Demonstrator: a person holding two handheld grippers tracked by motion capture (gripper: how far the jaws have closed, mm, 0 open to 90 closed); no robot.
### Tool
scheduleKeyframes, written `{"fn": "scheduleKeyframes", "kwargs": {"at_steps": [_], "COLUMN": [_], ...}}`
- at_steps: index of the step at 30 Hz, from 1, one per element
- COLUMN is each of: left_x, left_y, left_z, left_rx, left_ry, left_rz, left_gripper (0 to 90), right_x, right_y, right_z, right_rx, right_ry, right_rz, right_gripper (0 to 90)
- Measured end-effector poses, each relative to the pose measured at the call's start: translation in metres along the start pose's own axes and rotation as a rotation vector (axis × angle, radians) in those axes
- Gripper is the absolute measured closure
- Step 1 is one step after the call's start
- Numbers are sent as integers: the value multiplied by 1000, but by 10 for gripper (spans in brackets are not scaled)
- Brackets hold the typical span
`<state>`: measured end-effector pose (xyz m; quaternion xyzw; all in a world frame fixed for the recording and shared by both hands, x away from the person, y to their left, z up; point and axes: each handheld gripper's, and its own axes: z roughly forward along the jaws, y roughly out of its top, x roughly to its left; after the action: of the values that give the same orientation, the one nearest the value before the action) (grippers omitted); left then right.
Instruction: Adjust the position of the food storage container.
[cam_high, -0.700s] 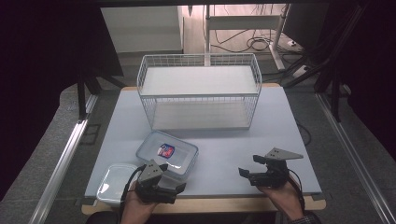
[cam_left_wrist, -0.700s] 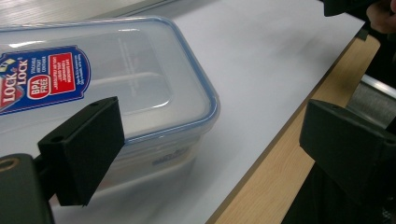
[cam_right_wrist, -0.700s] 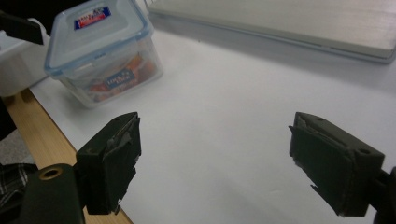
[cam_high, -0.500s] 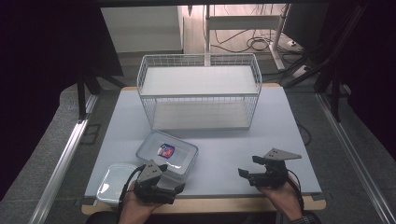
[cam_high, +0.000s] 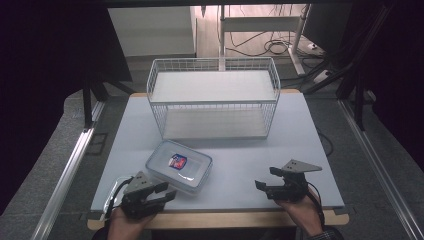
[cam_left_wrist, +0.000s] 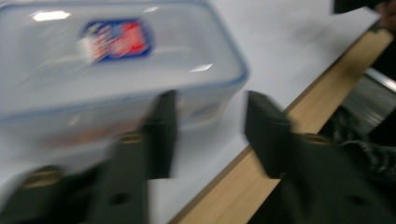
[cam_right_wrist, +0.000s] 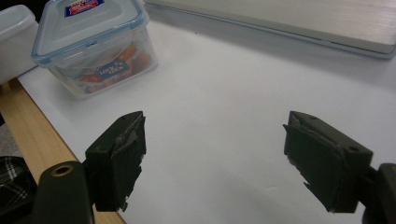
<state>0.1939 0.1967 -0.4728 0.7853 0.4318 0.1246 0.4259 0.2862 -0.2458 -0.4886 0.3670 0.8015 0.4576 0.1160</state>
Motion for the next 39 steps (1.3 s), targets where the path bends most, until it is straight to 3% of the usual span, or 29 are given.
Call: {"fn": "scheduleKeyframes", "kwargs": {"at_steps": [2,3,7,11,13,25,29,31,34,36,39], "left_x": [8,8,21,24,26,34,37,47,50,46,34], "left_y": [-13,-13,-24,-25,-26,-19,-16,-19,-21,-21,-17], "left_z": [-15,-15,-25,-21,-19,-13,-16,-20,-24,-27,-24], "left_rx": [35,35,80,106,96,98,103,106,89,38,44], "left_ry": [61,61,93,109,100,123,183,233,204,119,80], "left_rz": [-35,-35,-90,-109,-117,-101,-90,-112,-147,-160,-132], "left_gripper": [863,892,900,900,900,900,900,900,900,900,900], "right_x": [1,1,6,6,6,9,8,8,8,8,8], "right_y": [0,0,1,1,0,-1,-2,-2,-2,-2,-2], "right_z": [2,2,3,4,5,9,10,11,11,11,12], "right_rx": [3,3,-8,-4,8,31,36,40,41,43,45], "right_ry": [5,5,6,9,11,23,22,22,23,21,21], "right_rz": [-4,-4,-35,-39,-37,-52,-49,-50,-50,-49,-48], "right_gripper": [213,213,223,223,223,223,223,223,223,223,223]}}
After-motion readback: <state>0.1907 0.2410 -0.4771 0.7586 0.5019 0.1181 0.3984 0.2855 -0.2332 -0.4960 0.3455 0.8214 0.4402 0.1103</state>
